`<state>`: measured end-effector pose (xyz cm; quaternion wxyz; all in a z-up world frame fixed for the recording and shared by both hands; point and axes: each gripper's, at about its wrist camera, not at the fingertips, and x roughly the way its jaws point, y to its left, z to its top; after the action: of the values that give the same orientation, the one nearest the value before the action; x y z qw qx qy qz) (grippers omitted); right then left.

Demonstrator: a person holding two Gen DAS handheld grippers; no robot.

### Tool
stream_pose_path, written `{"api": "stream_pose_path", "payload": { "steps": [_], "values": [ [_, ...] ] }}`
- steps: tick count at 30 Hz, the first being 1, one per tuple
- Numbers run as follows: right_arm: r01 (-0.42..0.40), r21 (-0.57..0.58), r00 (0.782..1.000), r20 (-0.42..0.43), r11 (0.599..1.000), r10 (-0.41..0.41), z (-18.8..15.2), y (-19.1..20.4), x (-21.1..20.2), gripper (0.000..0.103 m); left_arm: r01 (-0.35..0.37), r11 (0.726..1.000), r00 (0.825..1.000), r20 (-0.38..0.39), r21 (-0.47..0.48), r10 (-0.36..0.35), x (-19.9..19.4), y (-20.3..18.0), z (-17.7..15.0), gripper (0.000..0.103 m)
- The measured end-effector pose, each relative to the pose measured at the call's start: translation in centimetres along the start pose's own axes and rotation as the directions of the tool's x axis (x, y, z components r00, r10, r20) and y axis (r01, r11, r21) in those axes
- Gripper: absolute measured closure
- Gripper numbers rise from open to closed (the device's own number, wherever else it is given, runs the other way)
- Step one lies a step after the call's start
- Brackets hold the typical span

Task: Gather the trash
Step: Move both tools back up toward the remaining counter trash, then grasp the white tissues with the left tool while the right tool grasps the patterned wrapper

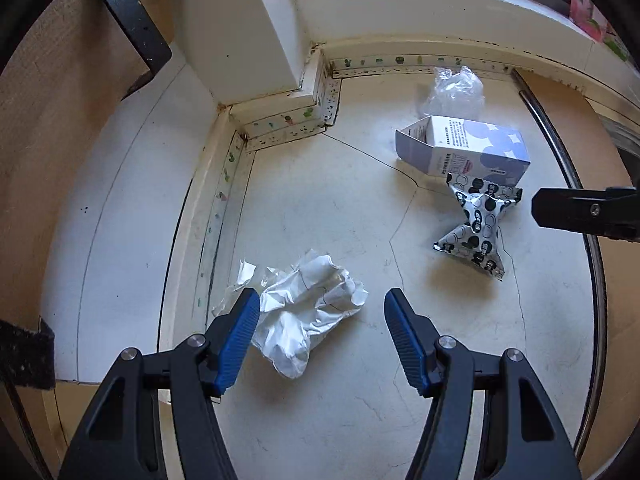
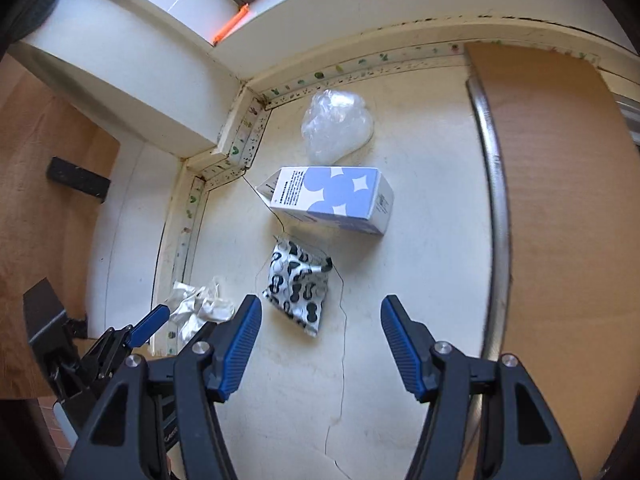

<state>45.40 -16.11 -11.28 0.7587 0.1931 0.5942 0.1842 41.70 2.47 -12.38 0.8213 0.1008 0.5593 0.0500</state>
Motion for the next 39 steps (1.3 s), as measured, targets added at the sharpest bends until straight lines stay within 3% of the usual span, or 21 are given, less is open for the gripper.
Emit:
{"api": "stream_pose_path", "payload": {
  "steps": [15, 17, 18, 19, 39],
  "values": [
    [0.03, -0.055, 0.998, -0.052, 0.998, -0.033, 1.6, 2.2, 5.1, 0.041, 0.006, 1.0, 0.999, -0.043, -0.023, -0.007, 3.1, 1.1, 1.5, 0.04],
    [0.048, -0.085, 0.998, -0.044, 0.995, -0.052, 1.7, 2.8, 5.3, 0.05, -0.001, 1.0, 0.999, -0.043, -0.025, 0.0, 3.3, 1.2, 1.5, 0.04],
    [0.056, -0.096, 0.997, -0.048, 0.994, -0.061, 1.8, 3.0, 5.6, 0.059, -0.004, 1.0, 0.999, -0.043, -0.024, 0.003, 3.4, 1.2, 1.5, 0.04],
    [0.06, -0.11, 0.997, -0.047, 0.992, -0.065, 1.8, 3.1, 5.7, 0.059, -0.002, 1.0, 0.999, -0.044, -0.027, 0.0, 3.4, 1.2, 1.5, 0.04],
    [0.033, -0.105, 0.994, -0.098, 0.994, -0.043, -2.1, 1.6, 3.2, 0.061, 0.06, 0.979, 0.995, -0.068, -0.194, -0.075, 3.7, 2.8, 0.6, 0.058]
  ]
}}
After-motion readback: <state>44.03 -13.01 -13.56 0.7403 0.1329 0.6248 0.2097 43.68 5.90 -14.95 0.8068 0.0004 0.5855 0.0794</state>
